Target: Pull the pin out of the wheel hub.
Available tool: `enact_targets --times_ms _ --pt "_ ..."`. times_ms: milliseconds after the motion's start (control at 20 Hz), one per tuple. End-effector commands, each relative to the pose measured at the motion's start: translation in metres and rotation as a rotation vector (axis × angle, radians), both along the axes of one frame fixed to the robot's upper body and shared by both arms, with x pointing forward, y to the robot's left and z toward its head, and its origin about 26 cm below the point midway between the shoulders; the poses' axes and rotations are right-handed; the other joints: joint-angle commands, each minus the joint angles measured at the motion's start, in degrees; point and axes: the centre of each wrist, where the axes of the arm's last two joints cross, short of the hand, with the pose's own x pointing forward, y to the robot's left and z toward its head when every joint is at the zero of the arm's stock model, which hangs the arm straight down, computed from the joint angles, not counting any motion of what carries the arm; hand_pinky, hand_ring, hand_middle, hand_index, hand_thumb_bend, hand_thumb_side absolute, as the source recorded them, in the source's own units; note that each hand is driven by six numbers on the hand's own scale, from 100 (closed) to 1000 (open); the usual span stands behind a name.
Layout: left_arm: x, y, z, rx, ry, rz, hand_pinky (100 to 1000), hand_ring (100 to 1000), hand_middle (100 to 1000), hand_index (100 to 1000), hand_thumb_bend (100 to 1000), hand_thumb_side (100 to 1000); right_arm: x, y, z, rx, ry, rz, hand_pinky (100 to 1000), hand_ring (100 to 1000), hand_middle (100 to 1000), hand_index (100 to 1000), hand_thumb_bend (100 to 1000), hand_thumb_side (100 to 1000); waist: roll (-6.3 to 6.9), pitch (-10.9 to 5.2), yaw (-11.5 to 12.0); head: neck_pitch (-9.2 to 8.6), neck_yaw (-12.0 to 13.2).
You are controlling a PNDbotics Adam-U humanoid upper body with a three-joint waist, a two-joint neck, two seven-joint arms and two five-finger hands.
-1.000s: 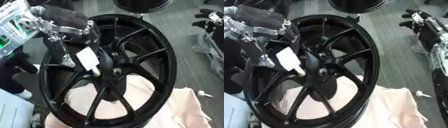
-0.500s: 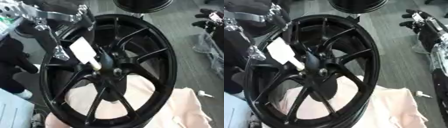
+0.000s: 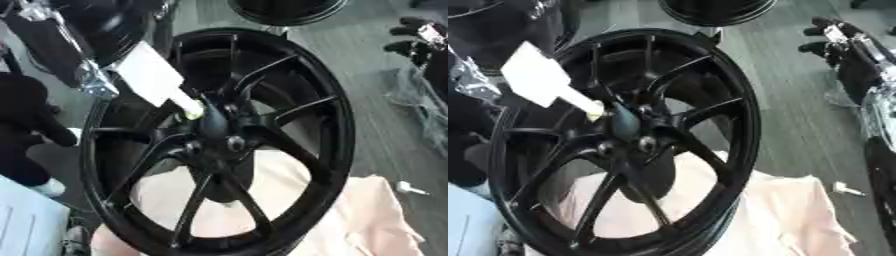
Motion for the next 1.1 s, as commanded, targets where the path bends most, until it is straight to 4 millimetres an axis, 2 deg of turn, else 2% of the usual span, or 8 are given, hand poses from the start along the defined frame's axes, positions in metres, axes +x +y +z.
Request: enact_targets --times_ms 50,300,500,900,1100 --pt "-0.011 0.016 0.02 0.068 -0.067 -0.029 745 663 492 351 521 116 -0.003 -0.007 0.014 -0.028 -0.027 -0.017 962 717 767 846 100 600 -0.52 -1.04 0.2 0.03 -0.18" --pt "-0.019 0.04 0.031 0.011 -0.065 0.017 746 664 492 351 560 109 -0.004 -0.009 0.013 -0.031 -0.026 -0.024 962 717 767 846 100 600 -0.43 -1.07 0.59 0.16 -0.41" --pt "-0.022 0.069 0.035 -0.035 -0.047 0.09 746 663 490 352 572 100 -0.005 -0.011 0.013 -0.034 -0.025 -0.031 961 717 767 846 100 600 -0.31 -1.04 0.95 0.25 -0.71" --pt "-0.012 0.158 0.019 -0.235 0.022 0.368 739 659 482 350 506 100 -0.006 -0.013 0.015 -0.036 -0.029 -0.037 962 718 767 847 100 602 -0.19 -0.91 1.29 0.19 -1.28" --pt "0.0 0.212 0.0 -0.342 0.065 0.572 738 659 481 352 460 100 -0.006 -0.014 0.015 -0.032 -0.03 -0.044 962 718 767 847 100 603 -0.34 -0.73 1.48 0.0 -1.38"
